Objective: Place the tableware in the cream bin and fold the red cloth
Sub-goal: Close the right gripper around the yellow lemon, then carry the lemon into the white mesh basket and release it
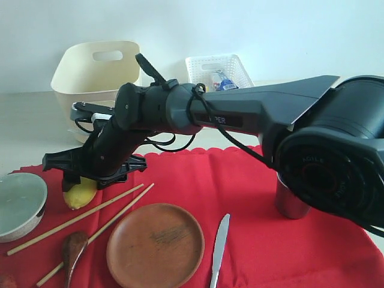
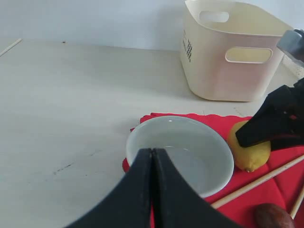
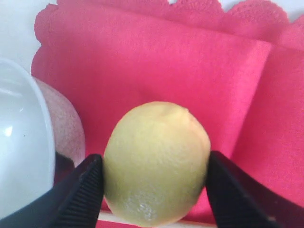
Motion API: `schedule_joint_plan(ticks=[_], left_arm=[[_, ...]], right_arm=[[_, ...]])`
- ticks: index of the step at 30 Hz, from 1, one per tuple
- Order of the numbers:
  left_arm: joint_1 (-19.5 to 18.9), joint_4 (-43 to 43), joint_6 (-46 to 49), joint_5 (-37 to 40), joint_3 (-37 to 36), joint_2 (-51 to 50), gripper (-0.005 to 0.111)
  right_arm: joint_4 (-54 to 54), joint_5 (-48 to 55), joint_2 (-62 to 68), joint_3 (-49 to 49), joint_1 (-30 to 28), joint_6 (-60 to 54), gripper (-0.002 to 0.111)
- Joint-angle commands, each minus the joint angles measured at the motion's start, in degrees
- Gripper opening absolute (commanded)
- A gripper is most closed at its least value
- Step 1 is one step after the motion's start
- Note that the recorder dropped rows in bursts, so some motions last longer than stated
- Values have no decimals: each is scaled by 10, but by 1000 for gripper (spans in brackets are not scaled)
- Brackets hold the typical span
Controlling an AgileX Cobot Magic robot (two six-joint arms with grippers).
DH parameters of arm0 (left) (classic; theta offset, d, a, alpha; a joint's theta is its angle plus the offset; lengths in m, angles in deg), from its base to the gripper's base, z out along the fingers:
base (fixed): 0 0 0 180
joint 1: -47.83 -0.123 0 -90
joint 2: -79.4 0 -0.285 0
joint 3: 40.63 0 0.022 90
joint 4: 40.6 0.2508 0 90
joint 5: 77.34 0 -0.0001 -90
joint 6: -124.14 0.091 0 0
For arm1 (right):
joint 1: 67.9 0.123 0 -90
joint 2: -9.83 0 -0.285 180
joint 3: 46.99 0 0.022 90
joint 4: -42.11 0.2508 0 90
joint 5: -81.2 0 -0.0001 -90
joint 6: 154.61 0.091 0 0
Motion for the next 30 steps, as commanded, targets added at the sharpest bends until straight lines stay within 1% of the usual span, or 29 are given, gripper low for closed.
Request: schedule_joint_plan(ticks=[1,2,5,6,9,11,13,14,15,18,23,24,25,26,27,28,29,30], left_arm=[[0,3,-1,-6,3,-2,0],[0,3,-1,-6,3,-2,0],[0,3,-1,-6,3,-2,0],[0,3,-1,-6,3,-2,0],[0,3,-1,-6,3,-2,0],[0,3,-1,-6,3,-2,0],[0,3,-1,-6,3,-2,0],[0,3,-1,-6,3,-2,0],[0,3,-1,-6,3,-2,0],[0,3,-1,-6,3,-2,0],[0,3,-1,-6,3,-2,0],[0,3,-1,-6,3,-2,0],[0,3,-1,-6,3,-2,0],[0,3,-1,-6,3,-2,0],[0,3,-1,-6,3,-2,0],[0,3,-1,-6,3,-2,0],[0,3,-1,-6,3,-2,0],[0,3,-1,-6,3,-2,0]], right_arm=[[0,-19,-5,-3,-2,-4,40],[-2,-19,-5,-3,-2,-4,34],[-15,-20,-7,-3,-2,-6,6],[-16,-20,-10,-3,-2,-13,0],[-22,-14,-26,-3,-3,-41,0],[-46,-1,-46,-3,-5,-42,0],[-82,24,-71,-3,-11,-42,0],[-126,51,-98,-3,-13,-42,0],[-148,65,-114,-3,-16,-43,0],[-194,91,-160,-3,-38,-50,0],[-191,113,-232,-3,-111,-87,0],[-191,115,-250,-3,-146,-96,0],[-191,115,-255,-3,-160,-101,0],[-191,117,-258,-3,-191,-116,0],[-191,117,-258,-3,-206,-121,0],[-188,115,-251,-3,-232,-140,0],[-185,110,-245,-3,-241,-149,0],[-166,94,-231,-3,-264,-173,0]])
